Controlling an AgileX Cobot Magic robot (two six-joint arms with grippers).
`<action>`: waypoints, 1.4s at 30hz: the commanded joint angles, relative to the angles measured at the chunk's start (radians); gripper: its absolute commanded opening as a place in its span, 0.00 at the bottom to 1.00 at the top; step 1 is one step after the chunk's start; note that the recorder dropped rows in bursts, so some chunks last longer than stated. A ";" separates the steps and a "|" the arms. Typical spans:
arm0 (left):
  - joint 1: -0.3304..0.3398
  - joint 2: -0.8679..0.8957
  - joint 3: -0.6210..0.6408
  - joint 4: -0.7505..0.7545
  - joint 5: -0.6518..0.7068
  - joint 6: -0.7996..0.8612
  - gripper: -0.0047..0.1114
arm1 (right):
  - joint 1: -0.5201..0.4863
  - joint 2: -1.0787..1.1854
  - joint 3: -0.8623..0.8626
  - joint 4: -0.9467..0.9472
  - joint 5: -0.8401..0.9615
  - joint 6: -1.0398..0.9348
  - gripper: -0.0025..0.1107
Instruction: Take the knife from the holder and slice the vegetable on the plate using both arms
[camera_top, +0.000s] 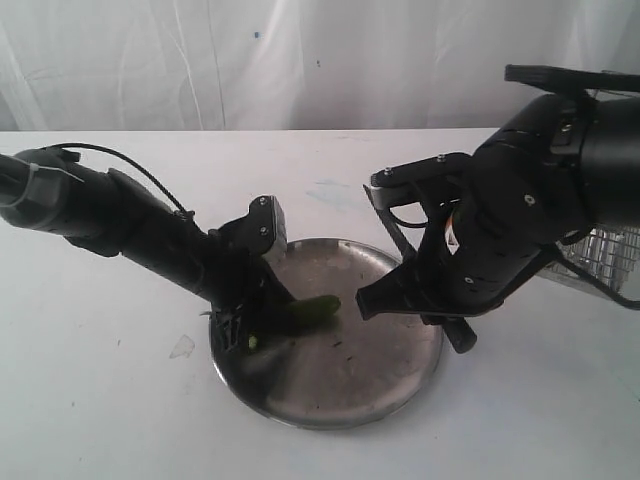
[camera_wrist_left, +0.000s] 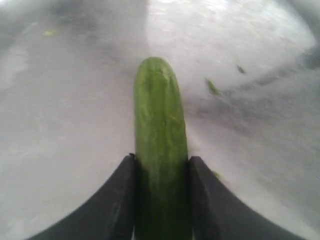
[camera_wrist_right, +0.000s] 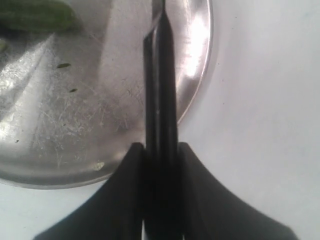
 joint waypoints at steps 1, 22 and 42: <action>0.001 0.006 -0.027 -0.116 -0.073 -0.090 0.04 | -0.002 -0.015 0.004 -0.009 -0.005 0.004 0.02; 0.003 -0.020 -0.053 -0.009 -0.028 -0.211 0.60 | 0.000 -0.010 0.003 0.113 0.060 -0.158 0.02; 0.004 0.056 -0.154 -0.572 0.039 -0.329 0.04 | 0.000 0.203 -0.125 0.314 0.044 -0.275 0.02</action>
